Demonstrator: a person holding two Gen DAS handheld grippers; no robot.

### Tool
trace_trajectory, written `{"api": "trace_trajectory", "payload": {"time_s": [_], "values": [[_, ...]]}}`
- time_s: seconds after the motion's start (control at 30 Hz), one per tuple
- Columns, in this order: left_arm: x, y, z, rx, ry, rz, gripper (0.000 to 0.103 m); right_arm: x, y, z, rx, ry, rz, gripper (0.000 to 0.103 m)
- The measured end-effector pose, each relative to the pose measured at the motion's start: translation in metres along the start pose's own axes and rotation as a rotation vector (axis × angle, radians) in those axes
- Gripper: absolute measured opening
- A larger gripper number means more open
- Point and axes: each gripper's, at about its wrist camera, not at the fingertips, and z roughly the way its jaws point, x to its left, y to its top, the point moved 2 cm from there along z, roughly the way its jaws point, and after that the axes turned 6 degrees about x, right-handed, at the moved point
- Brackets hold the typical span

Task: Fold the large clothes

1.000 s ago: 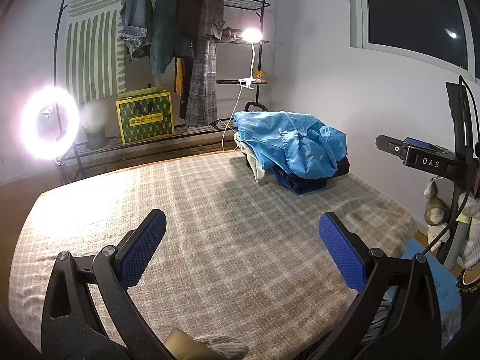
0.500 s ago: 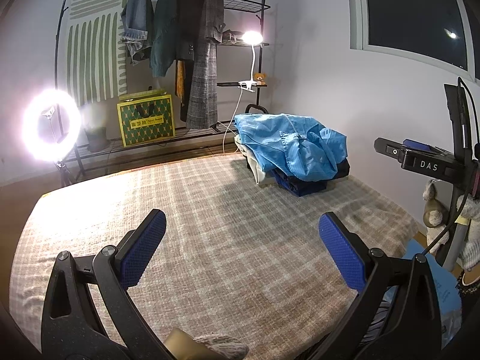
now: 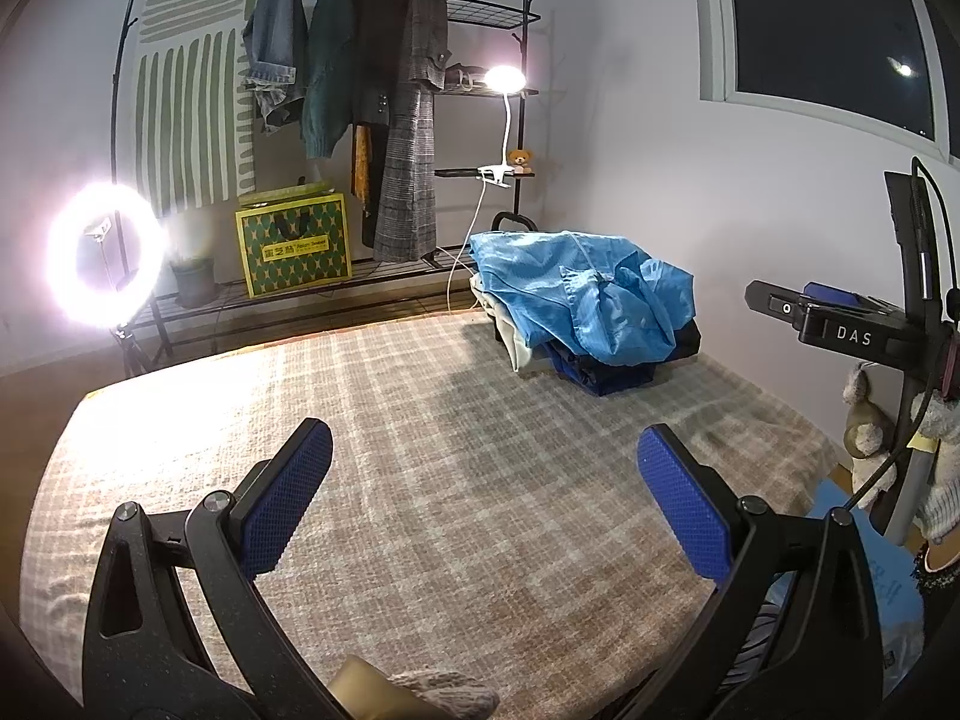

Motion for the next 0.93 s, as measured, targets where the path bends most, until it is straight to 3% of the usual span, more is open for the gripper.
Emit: {"api": "trace_trajectory", "payload": {"time_s": [0.93], "values": [[0.0010, 0.0014, -0.0038, -0.013, 0.021, -0.005, 0.103, -0.0022, 0.0032, 0.0093, 0.010, 0.017, -0.016, 0.103]]}}
